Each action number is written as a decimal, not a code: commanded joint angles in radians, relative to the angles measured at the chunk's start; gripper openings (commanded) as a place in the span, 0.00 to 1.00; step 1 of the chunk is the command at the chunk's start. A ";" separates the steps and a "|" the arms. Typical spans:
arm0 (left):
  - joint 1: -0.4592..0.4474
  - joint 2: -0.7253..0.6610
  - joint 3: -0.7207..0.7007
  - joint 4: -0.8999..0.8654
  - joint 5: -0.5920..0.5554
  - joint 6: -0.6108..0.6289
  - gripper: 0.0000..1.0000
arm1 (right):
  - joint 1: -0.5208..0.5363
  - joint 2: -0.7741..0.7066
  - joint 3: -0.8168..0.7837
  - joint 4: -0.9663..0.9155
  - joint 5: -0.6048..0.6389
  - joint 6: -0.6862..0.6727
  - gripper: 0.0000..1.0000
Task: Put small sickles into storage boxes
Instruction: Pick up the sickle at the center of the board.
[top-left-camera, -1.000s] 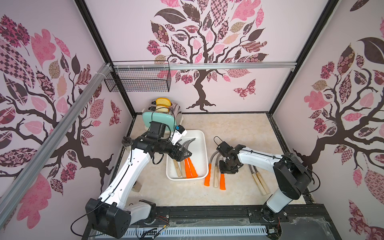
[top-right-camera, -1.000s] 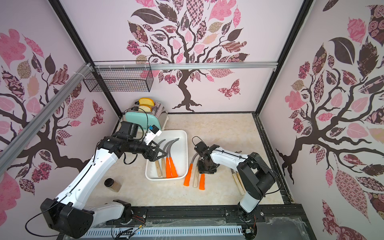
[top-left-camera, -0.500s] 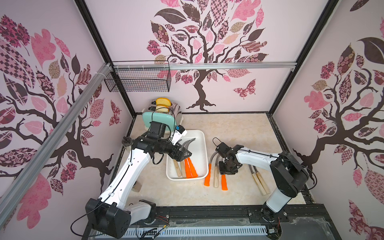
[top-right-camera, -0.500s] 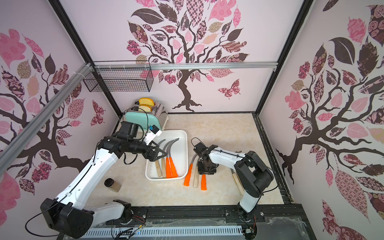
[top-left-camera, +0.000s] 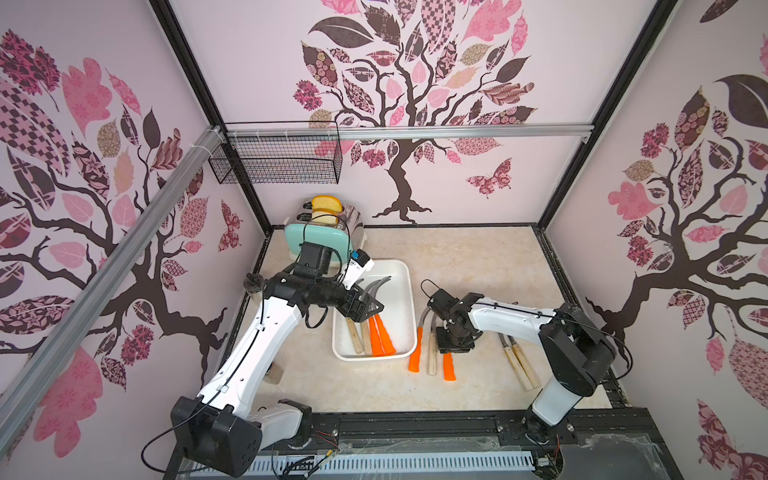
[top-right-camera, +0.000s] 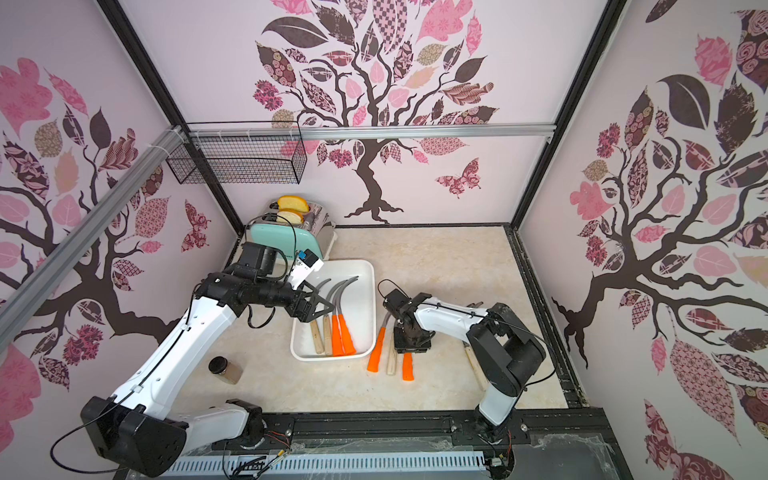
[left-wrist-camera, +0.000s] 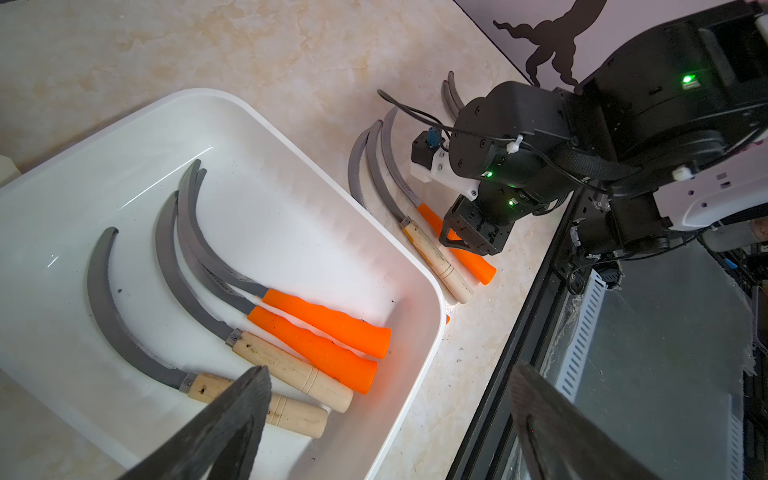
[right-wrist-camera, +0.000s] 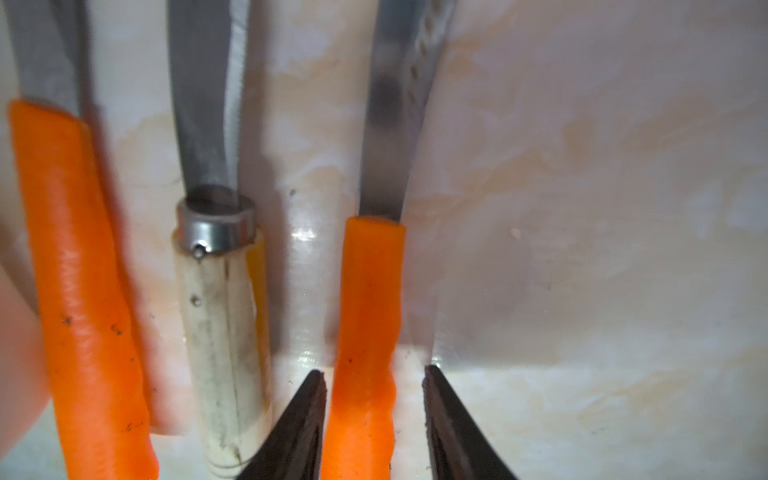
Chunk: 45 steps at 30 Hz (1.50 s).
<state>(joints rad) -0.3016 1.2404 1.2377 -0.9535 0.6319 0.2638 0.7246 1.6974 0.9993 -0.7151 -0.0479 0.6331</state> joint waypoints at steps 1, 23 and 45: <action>-0.003 -0.012 0.022 0.016 0.007 0.002 0.94 | 0.007 0.015 -0.018 -0.022 0.016 0.017 0.42; -0.007 -0.010 0.031 0.024 0.006 -0.005 0.94 | 0.016 0.013 -0.051 0.003 0.007 0.028 0.39; -0.014 0.001 0.042 -0.023 0.058 0.012 0.94 | 0.017 0.038 -0.084 0.054 -0.010 0.028 0.32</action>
<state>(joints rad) -0.3119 1.2407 1.2617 -0.9668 0.6750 0.2630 0.7345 1.6859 0.9562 -0.6949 -0.0360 0.6552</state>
